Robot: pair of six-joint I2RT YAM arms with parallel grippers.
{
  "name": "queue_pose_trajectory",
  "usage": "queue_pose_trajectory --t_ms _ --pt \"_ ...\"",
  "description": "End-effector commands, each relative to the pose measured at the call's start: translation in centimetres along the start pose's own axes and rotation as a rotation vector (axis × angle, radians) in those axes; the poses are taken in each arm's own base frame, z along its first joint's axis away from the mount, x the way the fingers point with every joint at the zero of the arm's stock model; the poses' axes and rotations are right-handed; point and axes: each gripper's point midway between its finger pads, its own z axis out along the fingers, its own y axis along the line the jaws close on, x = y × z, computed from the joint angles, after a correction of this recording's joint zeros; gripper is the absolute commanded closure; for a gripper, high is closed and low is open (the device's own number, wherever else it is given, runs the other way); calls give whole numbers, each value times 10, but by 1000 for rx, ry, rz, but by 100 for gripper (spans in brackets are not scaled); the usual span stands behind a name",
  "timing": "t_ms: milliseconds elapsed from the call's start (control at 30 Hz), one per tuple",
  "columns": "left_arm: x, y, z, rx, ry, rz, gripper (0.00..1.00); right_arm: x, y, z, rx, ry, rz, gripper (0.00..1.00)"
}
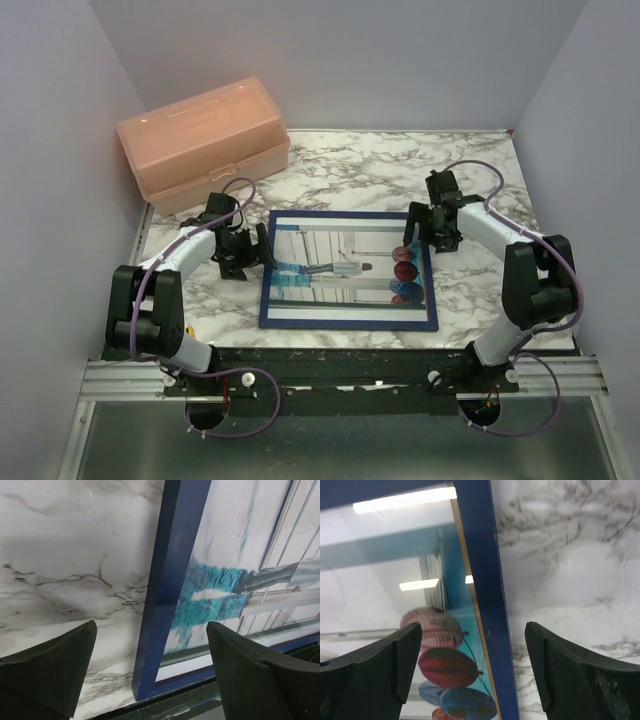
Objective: Put the photo into the frame
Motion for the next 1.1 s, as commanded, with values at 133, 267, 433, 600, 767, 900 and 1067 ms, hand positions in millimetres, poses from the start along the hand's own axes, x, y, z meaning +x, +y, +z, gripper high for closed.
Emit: queue_pose_trajectory --t_ms 133,267,433,600,767,900,1067 --pt "25 -33 23 126 89 -17 9 43 29 1 -206 139 117 9" --pt "38 -45 27 142 120 1 11 19 49 8 -274 140 102 9" --pt "61 -60 28 177 155 5 11 -11 78 27 -362 166 83 10" --pt "91 -82 26 231 193 2 13 -49 110 45 -456 184 73 10" --pt "134 -119 15 289 270 65 13 -89 126 57 -469 141 57 9" --pt "160 -130 16 291 332 109 11 -109 120 61 -400 97 54 5" --pt "169 -123 13 270 347 124 7 -123 89 50 -225 10 77 0"
